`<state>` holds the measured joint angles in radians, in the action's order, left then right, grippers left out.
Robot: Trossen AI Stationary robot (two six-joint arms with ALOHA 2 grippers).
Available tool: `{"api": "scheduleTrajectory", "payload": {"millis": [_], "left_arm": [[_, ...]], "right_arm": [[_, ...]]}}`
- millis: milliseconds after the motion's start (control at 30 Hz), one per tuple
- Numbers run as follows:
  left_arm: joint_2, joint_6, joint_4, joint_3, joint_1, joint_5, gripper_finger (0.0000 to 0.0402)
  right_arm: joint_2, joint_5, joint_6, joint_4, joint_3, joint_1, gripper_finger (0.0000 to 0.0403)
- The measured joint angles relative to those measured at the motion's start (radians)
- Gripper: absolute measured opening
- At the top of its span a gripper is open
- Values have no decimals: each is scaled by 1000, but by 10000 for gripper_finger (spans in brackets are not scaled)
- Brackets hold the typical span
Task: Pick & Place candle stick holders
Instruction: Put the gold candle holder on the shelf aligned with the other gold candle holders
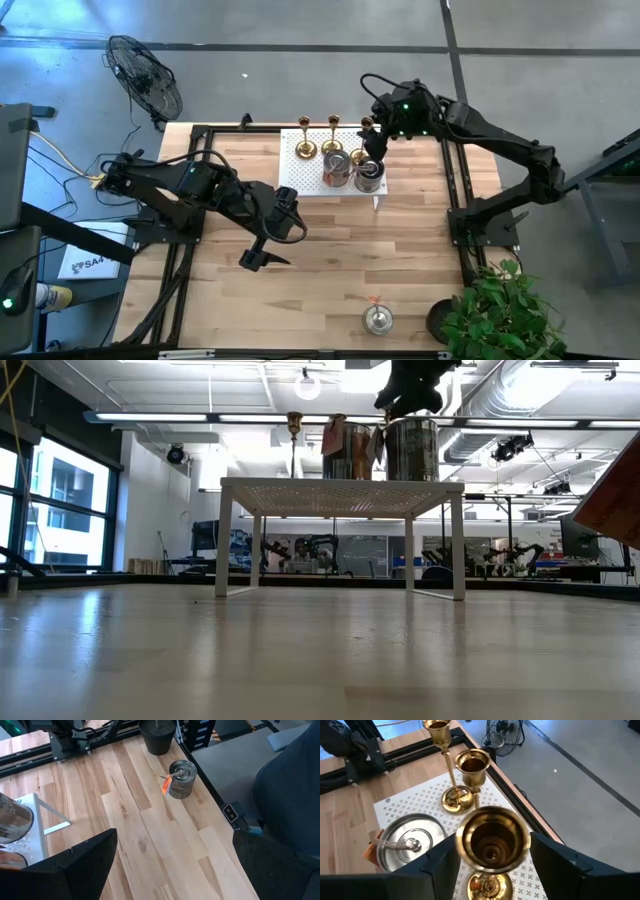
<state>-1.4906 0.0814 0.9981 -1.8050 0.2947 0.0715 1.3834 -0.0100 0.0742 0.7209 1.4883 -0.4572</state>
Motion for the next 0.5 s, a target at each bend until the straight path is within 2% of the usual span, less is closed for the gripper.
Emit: {"api": "scheduleTrajectory", "payload": {"millis": [500], "left_arm": [[0, -1, 0, 0, 0, 0, 390]], "right_arm": [[-4, -40, 21, 64, 1, 0, 230]]}}
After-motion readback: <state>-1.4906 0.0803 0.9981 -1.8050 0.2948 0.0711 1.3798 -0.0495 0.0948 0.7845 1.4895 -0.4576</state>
